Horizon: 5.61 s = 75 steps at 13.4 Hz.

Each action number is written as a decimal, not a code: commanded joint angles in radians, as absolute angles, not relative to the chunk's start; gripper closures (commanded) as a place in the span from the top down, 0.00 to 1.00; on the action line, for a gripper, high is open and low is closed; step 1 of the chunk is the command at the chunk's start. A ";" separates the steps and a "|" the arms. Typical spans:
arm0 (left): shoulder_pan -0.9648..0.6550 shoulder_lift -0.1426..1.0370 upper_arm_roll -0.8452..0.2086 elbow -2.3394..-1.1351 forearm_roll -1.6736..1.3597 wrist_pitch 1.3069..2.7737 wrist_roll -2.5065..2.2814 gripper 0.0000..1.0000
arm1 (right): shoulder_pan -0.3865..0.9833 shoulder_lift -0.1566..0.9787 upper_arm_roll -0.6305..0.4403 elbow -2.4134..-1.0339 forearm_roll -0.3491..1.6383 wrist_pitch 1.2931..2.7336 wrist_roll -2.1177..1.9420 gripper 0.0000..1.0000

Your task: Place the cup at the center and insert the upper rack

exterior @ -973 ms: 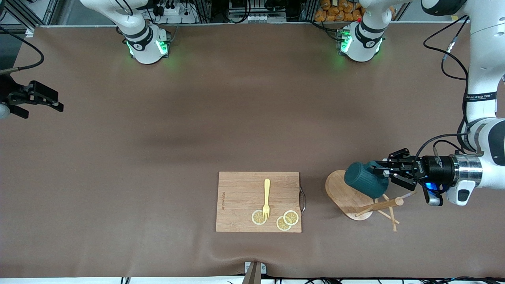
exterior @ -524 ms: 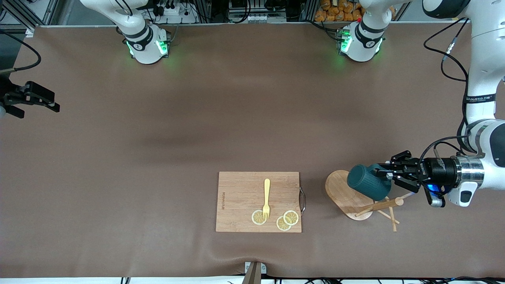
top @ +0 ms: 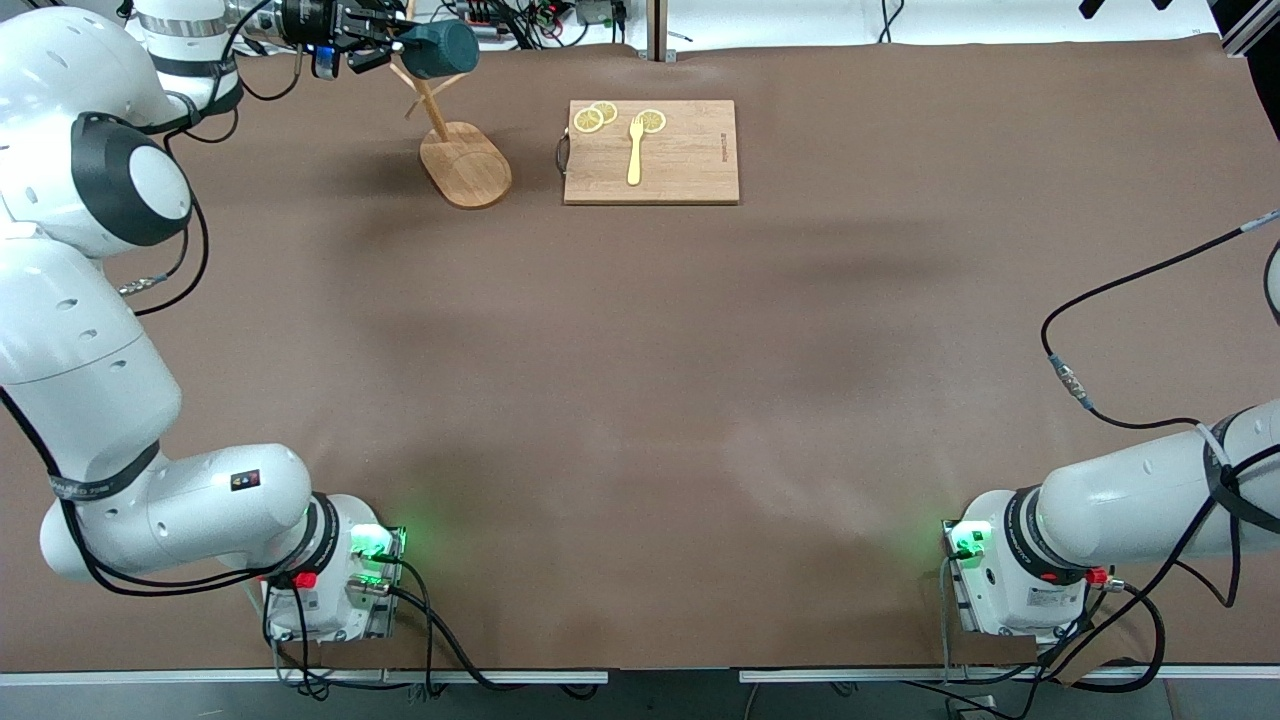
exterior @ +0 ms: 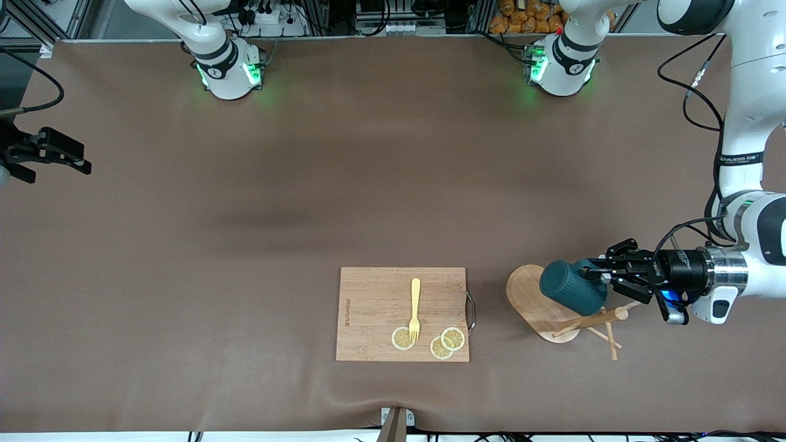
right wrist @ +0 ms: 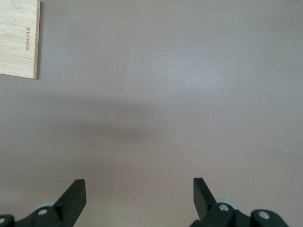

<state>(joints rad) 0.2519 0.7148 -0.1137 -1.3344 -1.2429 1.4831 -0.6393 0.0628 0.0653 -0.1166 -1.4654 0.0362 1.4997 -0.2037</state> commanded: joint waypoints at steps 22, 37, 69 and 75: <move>0.295 0.799 -0.124 -1.321 -1.345 1.433 -0.525 0.00 | 0.083 0.086 -0.114 -1.447 -0.029 1.508 -0.190 1.00; 0.305 0.819 -0.124 -1.322 -1.347 1.433 -0.525 0.51 | 0.081 0.086 -0.114 -1.448 -0.025 1.500 -0.187 1.00; 0.322 0.261 -0.251 -1.330 -0.340 1.381 -0.483 1.00 | 0.029 0.074 -0.112 -1.462 0.045 1.434 -0.124 1.00; 0.334 0.226 -0.380 -1.333 0.023 1.402 -0.240 1.00 | 0.028 0.075 -0.110 -1.463 0.043 1.428 -0.124 1.00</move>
<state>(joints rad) 0.3132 0.2676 -0.3752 -1.3002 -0.0115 1.3822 -0.3205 0.0383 0.0787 -0.1238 -1.4627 0.0549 1.4352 -0.1362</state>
